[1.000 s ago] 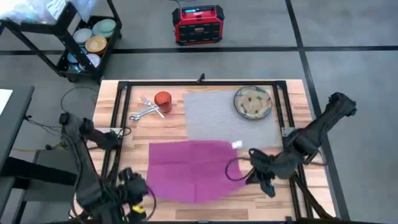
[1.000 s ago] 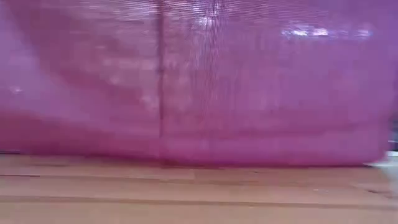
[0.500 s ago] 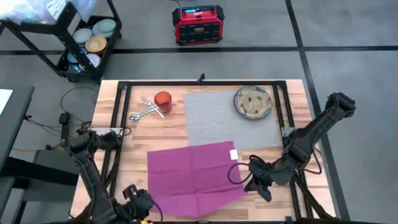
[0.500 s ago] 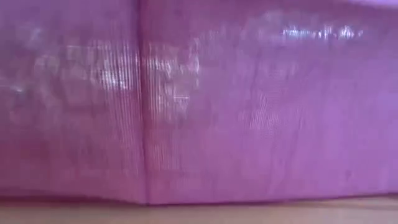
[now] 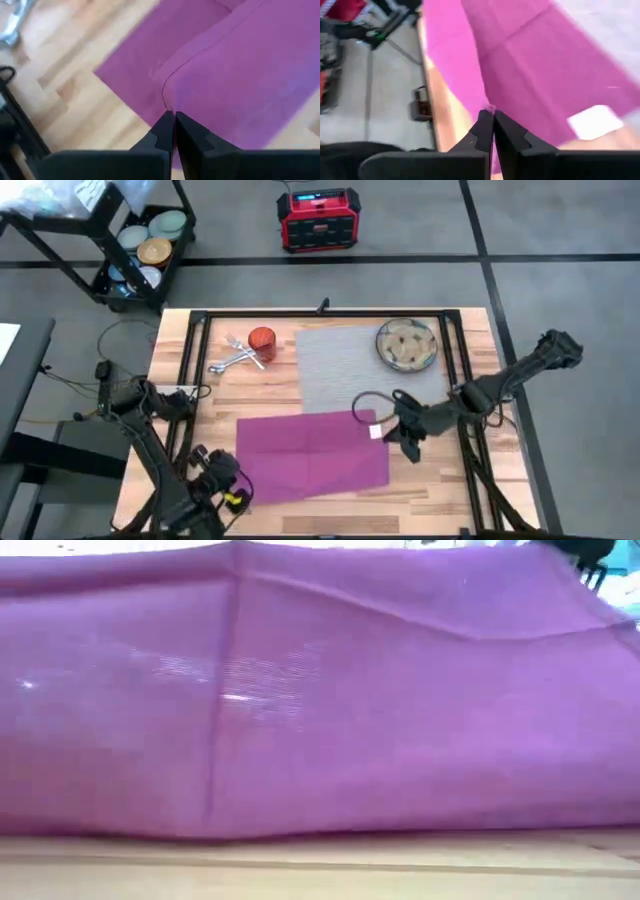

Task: Set table place
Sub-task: Fold the purple napkin

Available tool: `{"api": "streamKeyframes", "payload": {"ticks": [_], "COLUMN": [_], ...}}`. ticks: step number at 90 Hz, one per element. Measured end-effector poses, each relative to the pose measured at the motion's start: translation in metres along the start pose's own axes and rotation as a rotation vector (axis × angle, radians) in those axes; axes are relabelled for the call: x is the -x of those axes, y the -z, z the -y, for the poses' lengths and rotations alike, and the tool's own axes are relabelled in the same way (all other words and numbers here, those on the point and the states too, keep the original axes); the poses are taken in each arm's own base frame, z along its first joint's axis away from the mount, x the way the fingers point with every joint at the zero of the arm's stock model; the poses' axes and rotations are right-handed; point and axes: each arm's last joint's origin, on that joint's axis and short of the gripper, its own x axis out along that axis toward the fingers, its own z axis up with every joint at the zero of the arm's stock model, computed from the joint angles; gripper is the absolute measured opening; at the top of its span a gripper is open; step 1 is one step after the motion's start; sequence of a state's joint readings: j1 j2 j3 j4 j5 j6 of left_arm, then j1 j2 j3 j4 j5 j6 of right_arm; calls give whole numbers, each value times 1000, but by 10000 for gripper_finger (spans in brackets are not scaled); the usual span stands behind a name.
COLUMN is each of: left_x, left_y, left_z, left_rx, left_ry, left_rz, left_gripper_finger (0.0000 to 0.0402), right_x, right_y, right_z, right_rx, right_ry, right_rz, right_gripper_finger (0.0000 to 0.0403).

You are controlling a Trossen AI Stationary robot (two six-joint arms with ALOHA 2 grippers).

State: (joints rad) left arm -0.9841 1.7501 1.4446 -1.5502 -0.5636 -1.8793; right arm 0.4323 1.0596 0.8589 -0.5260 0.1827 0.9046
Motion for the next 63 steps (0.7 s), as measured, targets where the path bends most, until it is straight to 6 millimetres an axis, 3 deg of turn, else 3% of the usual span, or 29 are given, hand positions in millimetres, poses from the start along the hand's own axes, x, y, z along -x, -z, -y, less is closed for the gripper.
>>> {"api": "streamKeyframes", "payload": {"ticks": [18, 35, 63], "left_x": [-31, -61, -88], "left_y": [-15, -17, -7], "left_z": [-27, -49, -58], "left_rx": [39, 86, 136], "left_ry": [-25, 17, 155], "left_rz": [8, -11, -94], "left_gripper_finger": [0, 0, 2], "right_x": [-1, -15, -48], "right_y": [-18, -29, -13], "right_z": [24, 42, 77], "right_rx": [-2, -6, -94], "right_ry": [92, 147, 152], "right_rz": [6, -18, -37], "right_gripper_finger": [0, 0, 10]}}
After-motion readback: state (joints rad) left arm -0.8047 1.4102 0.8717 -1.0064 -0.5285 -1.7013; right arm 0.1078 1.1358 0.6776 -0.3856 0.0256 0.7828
